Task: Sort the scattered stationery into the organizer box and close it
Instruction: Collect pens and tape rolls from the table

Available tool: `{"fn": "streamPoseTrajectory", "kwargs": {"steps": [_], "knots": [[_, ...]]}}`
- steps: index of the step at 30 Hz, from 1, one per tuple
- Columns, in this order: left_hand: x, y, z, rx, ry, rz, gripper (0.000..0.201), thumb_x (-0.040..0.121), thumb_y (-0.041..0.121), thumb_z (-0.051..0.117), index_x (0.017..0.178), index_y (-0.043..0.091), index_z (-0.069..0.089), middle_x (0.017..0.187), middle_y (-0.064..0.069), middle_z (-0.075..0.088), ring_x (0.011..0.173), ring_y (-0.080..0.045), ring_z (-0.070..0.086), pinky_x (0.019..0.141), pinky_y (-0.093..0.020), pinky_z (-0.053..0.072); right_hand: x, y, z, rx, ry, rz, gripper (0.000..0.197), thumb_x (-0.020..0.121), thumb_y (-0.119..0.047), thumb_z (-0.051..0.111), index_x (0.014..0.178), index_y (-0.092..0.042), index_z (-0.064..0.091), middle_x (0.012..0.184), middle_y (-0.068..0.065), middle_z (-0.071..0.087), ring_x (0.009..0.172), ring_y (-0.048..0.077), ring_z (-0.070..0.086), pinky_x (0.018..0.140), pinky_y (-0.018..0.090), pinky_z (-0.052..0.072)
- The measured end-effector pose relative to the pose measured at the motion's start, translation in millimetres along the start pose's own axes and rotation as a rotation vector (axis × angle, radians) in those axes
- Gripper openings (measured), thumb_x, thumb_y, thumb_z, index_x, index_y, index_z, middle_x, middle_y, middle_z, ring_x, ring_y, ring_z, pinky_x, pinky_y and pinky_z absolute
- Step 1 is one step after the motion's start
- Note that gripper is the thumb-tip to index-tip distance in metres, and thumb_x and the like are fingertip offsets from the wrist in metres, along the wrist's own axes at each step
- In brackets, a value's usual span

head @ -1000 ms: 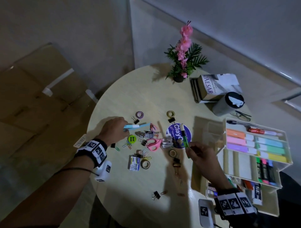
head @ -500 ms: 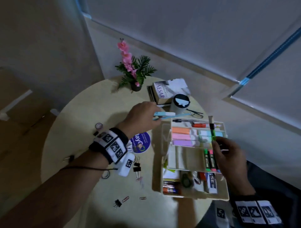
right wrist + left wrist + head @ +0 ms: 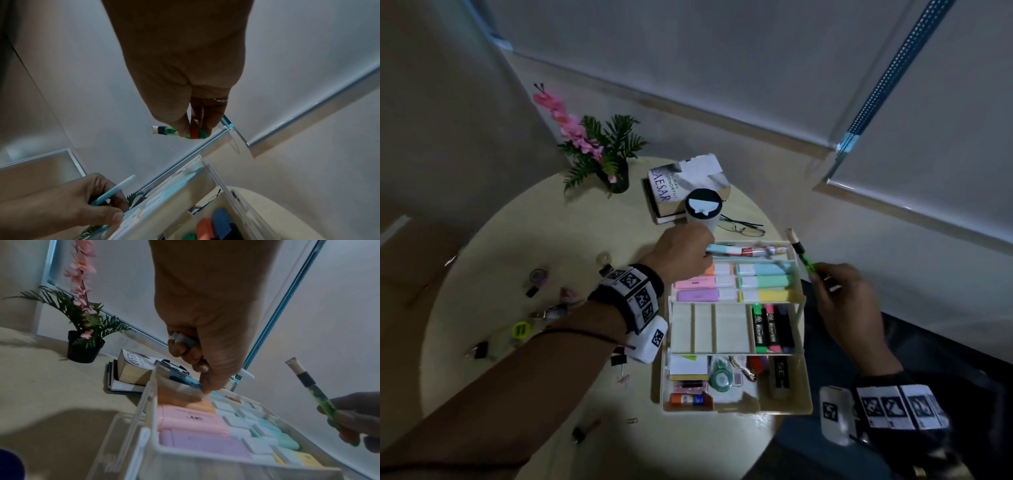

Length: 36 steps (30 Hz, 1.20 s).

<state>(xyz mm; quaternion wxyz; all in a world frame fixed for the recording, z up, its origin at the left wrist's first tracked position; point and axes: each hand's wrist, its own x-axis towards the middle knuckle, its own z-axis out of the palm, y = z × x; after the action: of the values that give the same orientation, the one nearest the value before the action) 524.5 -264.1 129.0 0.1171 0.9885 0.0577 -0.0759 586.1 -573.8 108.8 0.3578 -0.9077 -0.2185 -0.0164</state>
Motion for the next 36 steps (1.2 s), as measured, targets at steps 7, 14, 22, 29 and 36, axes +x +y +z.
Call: {"fn": "streamPoseTrajectory", "kwargs": {"steps": [7,14,22,29,36], "knots": [[-6,-10,7,-0.099,0.030,0.000,0.020,0.091,0.028,0.065,0.105,0.017,0.073,0.100,-0.002,0.067,0.092,-0.023,0.062,0.071,-0.029,0.040,26,12,9,-0.033,-0.066,-0.098,0.017,0.097,-0.014,0.070,0.112,-0.013,0.078,0.092,0.004,0.064,0.075,0.023,0.062,0.067,0.039,0.055],[-22,-19,4,-0.434,0.083,-0.071,0.016,0.082,0.017,0.046,0.097,0.012,0.049,0.092,-0.008,0.054,0.075,-0.021,0.051,0.065,-0.040,0.043,70,9,39,-0.130,-0.278,-0.303,0.023,0.095,-0.010,0.072,0.115,-0.016,0.081,0.098,0.008,0.068,0.089,0.029,0.064,0.075,0.031,0.048],[-27,-25,0,-0.290,0.160,0.010,0.031,0.094,-0.015,0.050,0.119,-0.010,0.068,0.109,-0.012,0.056,0.099,-0.024,0.054,0.086,-0.039,0.052,78,8,48,-0.146,-0.284,-0.369,0.027,0.091,-0.010,0.075,0.115,-0.019,0.081,0.101,0.005,0.065,0.092,0.027,0.061,0.083,0.043,0.053],[-19,-23,17,-0.264,0.156,-0.054,0.032,0.094,0.016,0.055,0.120,0.017,0.073,0.115,-0.008,0.067,0.109,-0.029,0.055,0.095,-0.045,0.049,71,4,48,-0.183,-0.299,-0.301,0.020,0.092,-0.015,0.077,0.112,-0.019,0.081,0.108,0.007,0.066,0.104,0.030,0.057,0.093,0.051,0.046],[-21,-27,24,-0.124,0.210,-0.025,0.025,0.091,0.024,0.059,0.109,0.018,0.075,0.105,-0.004,0.070,0.101,-0.028,0.060,0.086,-0.045,0.053,63,7,46,-0.175,-0.282,-0.264,0.018,0.091,-0.017,0.077,0.109,-0.018,0.080,0.108,0.007,0.066,0.105,0.032,0.059,0.094,0.051,0.044]]}}
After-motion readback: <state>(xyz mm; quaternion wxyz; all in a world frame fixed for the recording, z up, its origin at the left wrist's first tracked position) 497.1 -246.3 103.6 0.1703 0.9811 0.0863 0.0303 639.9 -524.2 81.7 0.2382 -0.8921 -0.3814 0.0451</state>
